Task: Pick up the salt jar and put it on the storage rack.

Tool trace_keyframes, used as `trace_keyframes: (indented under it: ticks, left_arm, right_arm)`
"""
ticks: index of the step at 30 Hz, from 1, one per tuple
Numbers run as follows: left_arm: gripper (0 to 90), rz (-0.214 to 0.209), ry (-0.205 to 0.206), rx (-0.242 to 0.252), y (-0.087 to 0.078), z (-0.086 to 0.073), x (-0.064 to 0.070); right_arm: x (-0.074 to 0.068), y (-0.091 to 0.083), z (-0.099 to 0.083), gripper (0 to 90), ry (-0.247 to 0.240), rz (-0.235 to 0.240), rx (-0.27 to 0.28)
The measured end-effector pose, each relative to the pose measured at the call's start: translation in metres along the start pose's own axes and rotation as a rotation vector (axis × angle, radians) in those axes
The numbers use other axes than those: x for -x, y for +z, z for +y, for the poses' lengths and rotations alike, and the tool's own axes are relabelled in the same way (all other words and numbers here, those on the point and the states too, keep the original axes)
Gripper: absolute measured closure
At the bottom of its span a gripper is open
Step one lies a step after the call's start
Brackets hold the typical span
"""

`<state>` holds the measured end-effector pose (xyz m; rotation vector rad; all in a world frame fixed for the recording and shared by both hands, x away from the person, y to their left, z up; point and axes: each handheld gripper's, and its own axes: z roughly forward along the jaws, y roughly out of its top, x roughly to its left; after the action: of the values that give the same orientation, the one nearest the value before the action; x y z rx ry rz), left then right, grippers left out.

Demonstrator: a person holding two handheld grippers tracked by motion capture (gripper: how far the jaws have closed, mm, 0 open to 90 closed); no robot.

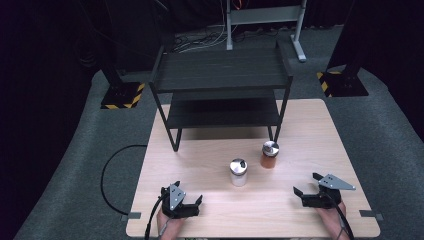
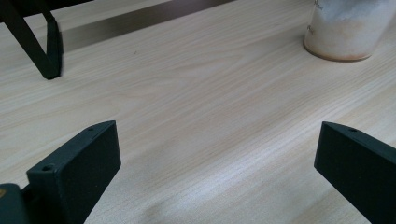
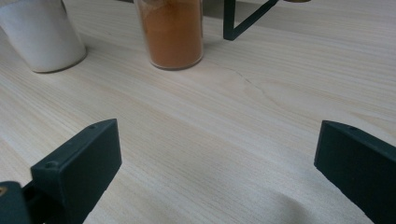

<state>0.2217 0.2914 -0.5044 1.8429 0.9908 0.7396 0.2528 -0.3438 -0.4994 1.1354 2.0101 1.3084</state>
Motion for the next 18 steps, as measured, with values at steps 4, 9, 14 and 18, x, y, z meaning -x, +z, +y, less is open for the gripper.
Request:
trace_keyframes:
  ticks: [4,9,14,18]
  left_arm:
    - [0.4,0.001,-0.001,0.006,-0.0003,-0.001,0.0003]
    - [0.3,-0.023,-0.007,0.016,-0.0013,-0.0025,-0.0039]
    - [0.2,-0.047,-0.013,0.022,-0.0008,-0.0032,-0.0076]
    - [0.2,-0.067,-0.004,0.022,0.0003,-0.0027,-0.0084]
  right_arm:
    - [0.0001,-0.0003,-0.0005,0.0,-0.003,0.001,0.003]
    - [0.0,-0.0009,-0.0014,0.0,-0.003,0.0,0.008]
    - [0.0001,-0.0007,-0.001,0.0,-0.005,0.001,0.006]
    - [0.0002,-0.0012,-0.0018,0.0,-0.001,-0.001,0.012]
